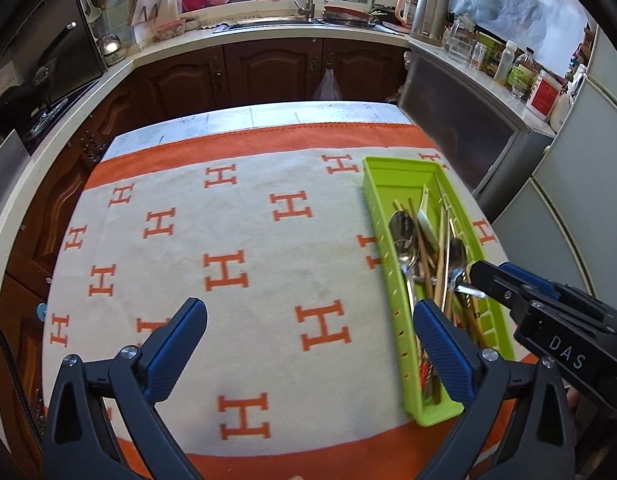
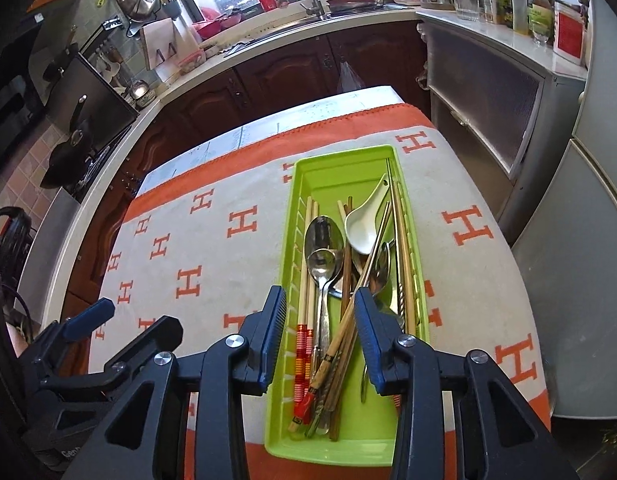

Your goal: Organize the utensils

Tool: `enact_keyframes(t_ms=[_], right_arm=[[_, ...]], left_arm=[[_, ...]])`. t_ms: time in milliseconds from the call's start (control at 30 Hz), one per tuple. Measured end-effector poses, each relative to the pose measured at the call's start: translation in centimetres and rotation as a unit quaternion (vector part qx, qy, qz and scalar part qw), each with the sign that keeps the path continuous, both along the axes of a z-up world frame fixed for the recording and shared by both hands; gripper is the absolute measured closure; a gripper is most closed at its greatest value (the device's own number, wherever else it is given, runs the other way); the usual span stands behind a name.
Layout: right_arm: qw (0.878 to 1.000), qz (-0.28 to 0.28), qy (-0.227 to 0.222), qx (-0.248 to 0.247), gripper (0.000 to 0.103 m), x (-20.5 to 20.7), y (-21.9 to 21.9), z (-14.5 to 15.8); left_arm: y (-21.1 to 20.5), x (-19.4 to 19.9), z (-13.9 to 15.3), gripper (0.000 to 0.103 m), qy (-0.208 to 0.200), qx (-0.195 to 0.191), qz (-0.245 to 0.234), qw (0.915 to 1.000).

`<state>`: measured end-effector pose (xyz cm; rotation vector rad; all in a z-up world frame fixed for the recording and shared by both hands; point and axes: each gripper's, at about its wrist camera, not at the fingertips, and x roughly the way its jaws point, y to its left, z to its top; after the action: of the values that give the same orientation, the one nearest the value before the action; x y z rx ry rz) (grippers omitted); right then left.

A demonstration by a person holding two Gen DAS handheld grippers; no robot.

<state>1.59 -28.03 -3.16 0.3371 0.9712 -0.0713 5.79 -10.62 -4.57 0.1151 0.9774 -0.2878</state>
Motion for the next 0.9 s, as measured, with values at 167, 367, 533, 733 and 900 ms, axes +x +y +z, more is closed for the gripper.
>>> enact_keyframes(t_ms=[167, 367, 533, 733, 900], right_arm=[[1.0, 0.013, -0.009, -0.008, 0.055, -2.2, 2.2, 0.8], [0.998, 0.044, -0.033, -0.013, 0.043, -4.6, 6.2, 3.1], [0.995, 0.062, -0.07, -0.024, 0.029, -6.2, 9.0, 6.1], [0.993, 0.075, -0.095, -0.005, 0.025, -7.1, 11.2, 8.9], [0.991, 0.089, -0.098, -0.011, 0.025, -7.5, 12.9, 9.8]], left_arm=[[2.7, -1.4, 0.4, 0.001, -0.007, 0.017, 0.027, 0.9995], [6.9, -3.3, 2.5, 0.001, -0.027, 0.008, 0.066, 0.9974], [9.9, -4.8, 4.5, 0.001, -0.038, 0.005, 0.1, 0.9942], [12.0, -6.1, 6.2, 0.001, -0.068, 0.002, 0.138, 0.9881], [12.3, -6.7, 6.9, 0.001, -0.083, 0.006, 0.149, 0.9853]])
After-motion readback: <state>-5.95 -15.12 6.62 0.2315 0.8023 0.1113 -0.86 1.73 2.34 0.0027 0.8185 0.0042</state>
